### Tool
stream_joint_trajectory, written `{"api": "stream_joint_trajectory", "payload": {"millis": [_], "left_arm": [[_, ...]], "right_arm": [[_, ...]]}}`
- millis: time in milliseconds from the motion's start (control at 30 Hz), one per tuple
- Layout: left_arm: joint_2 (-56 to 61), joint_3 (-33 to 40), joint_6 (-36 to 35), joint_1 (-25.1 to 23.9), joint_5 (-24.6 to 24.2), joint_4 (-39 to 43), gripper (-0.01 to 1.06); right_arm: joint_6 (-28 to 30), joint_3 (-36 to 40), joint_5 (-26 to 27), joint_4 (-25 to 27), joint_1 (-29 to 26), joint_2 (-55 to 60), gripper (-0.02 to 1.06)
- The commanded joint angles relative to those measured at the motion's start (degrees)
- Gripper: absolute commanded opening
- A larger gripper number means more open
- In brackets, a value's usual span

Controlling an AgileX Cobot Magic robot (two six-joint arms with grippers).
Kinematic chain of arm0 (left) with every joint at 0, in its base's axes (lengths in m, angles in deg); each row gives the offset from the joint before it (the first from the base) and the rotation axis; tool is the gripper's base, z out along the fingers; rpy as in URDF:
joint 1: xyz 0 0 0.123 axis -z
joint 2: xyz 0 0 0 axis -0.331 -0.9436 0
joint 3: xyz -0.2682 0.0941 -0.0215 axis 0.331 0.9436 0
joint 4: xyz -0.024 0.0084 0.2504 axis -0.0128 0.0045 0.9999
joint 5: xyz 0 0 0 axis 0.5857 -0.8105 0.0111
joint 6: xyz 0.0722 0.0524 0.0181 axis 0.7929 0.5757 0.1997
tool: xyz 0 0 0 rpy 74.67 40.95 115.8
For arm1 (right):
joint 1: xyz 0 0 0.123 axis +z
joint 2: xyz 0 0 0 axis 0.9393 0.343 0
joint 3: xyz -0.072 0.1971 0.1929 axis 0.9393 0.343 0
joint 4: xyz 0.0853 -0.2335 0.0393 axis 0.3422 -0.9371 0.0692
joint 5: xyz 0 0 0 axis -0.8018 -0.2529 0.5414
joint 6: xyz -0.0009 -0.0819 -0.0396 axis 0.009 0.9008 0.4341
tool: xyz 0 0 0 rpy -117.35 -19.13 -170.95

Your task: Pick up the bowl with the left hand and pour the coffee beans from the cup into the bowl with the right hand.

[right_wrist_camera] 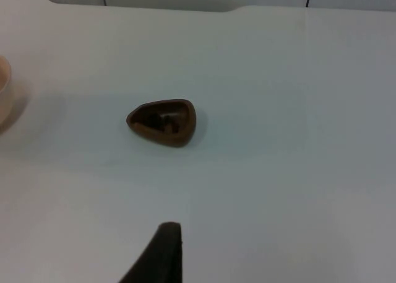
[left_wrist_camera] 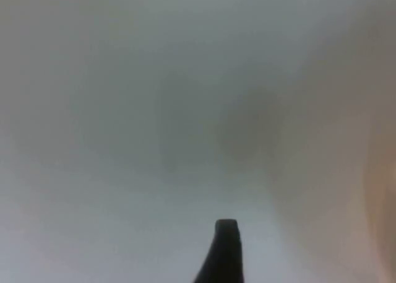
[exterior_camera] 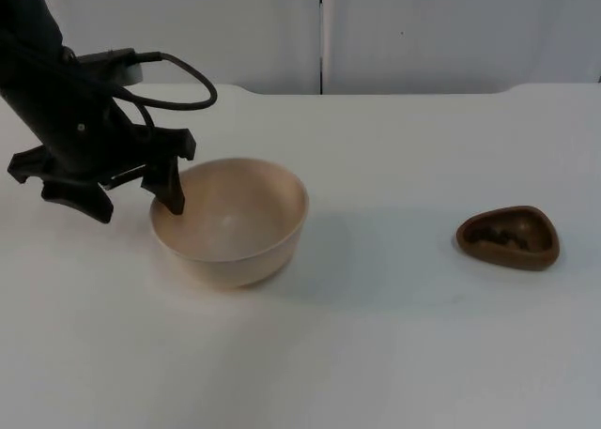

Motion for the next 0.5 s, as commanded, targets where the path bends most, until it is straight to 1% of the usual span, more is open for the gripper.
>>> {"api": "stream_joint_trajectory", "payload": {"millis": [0,133,267,433,467], "left_arm": [[0.17,-0.34,-0.28,0.24,0.6,0.26,0.69],[0.17,-0.34,-0.28,0.24,0.7,0.26,0.69],[0.17,-0.34,-0.28,0.24,0.6,-0.06,0.66],[0.17,-0.34,-0.28,0.24,0.5,-0.19,0.52],[0.17,-0.34,-0.28,0.24,0.5,-0.19,0.52]], "right_arm": [[-0.09,0.02,0.19,-0.19,-0.35,-0.24,1.05],[-0.09,0.02,0.19,-0.19,-0.35,-0.24,1.05],[-0.09,0.02,0.19,-0.19,-0.35,-0.24,1.05],[-0.09,0.02,0.19,-0.19,-0.35,-0.24,1.05],[-0.09,0.02,0.19,-0.19,-0.35,-0.24,1.05]]}}
